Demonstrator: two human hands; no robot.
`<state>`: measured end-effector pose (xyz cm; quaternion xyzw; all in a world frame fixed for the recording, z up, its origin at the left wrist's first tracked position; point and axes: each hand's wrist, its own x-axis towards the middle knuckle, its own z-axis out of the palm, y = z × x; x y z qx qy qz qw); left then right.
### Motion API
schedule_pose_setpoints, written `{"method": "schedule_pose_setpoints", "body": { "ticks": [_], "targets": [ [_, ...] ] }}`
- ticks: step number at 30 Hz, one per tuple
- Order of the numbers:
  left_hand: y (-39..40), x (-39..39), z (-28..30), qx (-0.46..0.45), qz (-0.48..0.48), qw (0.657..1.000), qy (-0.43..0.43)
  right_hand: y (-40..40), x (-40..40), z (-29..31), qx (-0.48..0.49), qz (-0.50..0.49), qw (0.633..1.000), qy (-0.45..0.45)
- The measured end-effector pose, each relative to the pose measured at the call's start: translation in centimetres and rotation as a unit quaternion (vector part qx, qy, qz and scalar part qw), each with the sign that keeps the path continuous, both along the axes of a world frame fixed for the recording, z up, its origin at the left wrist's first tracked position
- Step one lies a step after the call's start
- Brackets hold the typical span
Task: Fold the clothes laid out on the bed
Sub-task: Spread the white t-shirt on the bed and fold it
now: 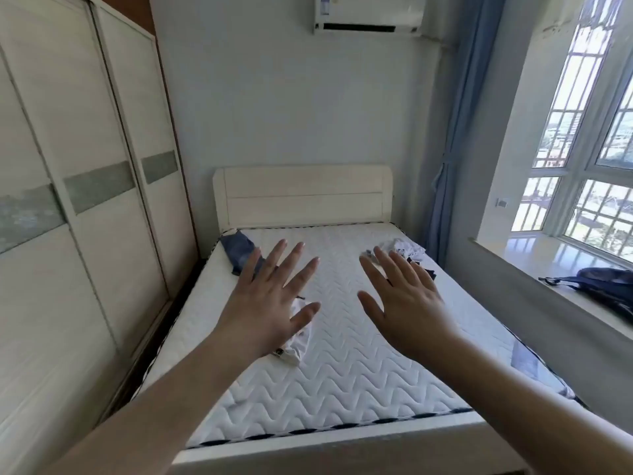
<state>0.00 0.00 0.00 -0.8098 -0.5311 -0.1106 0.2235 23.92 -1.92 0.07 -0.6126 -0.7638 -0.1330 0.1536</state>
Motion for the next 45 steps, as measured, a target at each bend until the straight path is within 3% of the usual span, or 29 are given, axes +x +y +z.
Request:
{"method": "schedule_pose_setpoints", "body": {
  "ticks": [7, 18, 30, 45],
  "targets": [
    [5.0, 2.8, -6.2, -0.03, 0.014, 0.999, 0.006, 4.8, 3.6, -5.0, -0.023, 0.005, 1.0, 0.003],
    [12.1, 5.5, -10.1, -0.094, 0.082, 0.992, -0.018, 15.0, 6.8, -10.1, -0.067, 0.053, 0.996, 0.033],
    [19.5, -0.8, -13.7, -0.104, 0.124, 0.987, -0.016, 24.9, -0.5, -14.3, -0.104, 0.105, 0.988, 0.033],
    [30.9, -6.6, -21.8, -0.149, 0.075, 0.986, -0.025, 33.2, -5.7, -20.0, -0.159, 0.045, 0.986, 0.025]
  ]
}}
